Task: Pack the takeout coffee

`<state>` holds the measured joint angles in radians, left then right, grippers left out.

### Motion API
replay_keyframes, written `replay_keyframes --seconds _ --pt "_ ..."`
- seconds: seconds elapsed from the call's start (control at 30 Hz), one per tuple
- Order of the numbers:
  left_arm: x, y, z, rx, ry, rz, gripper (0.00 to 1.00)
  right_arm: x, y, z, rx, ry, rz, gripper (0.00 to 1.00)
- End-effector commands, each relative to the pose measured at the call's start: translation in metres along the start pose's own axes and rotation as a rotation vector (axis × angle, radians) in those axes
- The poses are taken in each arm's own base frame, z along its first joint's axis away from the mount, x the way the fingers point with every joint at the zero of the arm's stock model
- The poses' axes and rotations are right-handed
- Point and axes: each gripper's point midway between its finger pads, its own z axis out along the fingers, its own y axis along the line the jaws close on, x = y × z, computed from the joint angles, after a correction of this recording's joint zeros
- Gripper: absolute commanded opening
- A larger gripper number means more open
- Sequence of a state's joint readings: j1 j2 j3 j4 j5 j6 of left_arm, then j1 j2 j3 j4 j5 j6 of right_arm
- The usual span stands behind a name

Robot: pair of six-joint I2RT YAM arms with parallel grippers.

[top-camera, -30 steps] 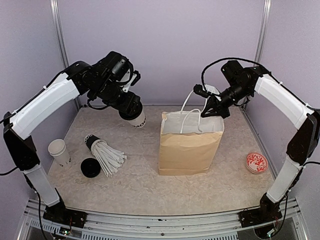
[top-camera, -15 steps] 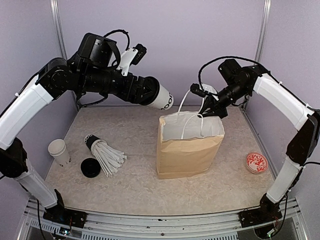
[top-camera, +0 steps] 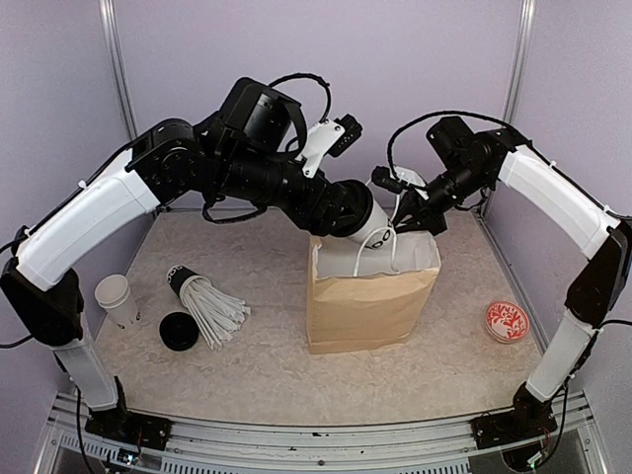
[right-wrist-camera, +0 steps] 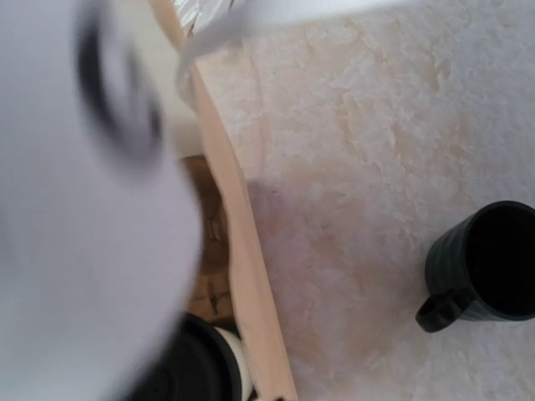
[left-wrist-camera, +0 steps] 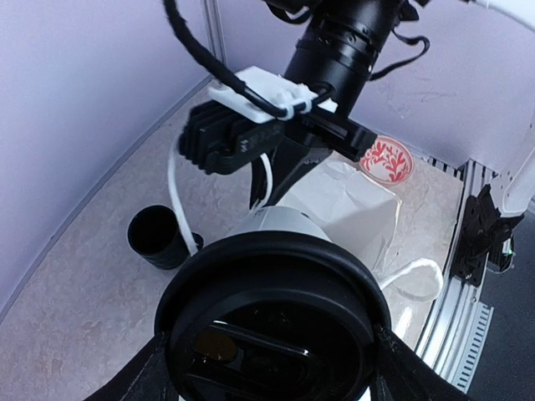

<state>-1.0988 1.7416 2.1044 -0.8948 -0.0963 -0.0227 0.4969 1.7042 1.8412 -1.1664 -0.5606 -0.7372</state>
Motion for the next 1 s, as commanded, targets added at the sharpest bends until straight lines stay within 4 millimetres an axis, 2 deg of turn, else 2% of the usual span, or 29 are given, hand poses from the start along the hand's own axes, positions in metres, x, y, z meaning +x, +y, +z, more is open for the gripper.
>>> replay_keyframes --seconds 0.0,0.17,0.37,0.47,0.57,0.97 --pt "0.014 -0.013 0.021 -0.004 0.070 0.108 0.64 -0.018 0.014 -0.015 -0.001 -0.040 -0.024 0.00" --pt "0.042 -0.020 0.044 0.015 0.164 0.188 0.64 -0.019 0.024 -0.015 -0.022 -0.051 -0.043 0.00" --pt "0.061 -0.029 0.055 0.058 0.215 0.229 0.64 -0.019 0.033 -0.015 -0.025 -0.044 -0.068 0.00" --pt "0.062 -0.033 0.055 0.083 0.214 0.256 0.64 -0.016 0.036 -0.012 -0.030 -0.036 -0.067 0.00" --pt "0.072 -0.035 0.060 0.087 0.243 0.294 0.65 -0.016 0.038 -0.011 -0.035 -0.038 -0.065 0.00" --pt "0.101 -0.018 0.046 -0.166 0.365 0.365 0.65 -0.019 0.040 -0.011 -0.026 -0.013 -0.065 0.00"
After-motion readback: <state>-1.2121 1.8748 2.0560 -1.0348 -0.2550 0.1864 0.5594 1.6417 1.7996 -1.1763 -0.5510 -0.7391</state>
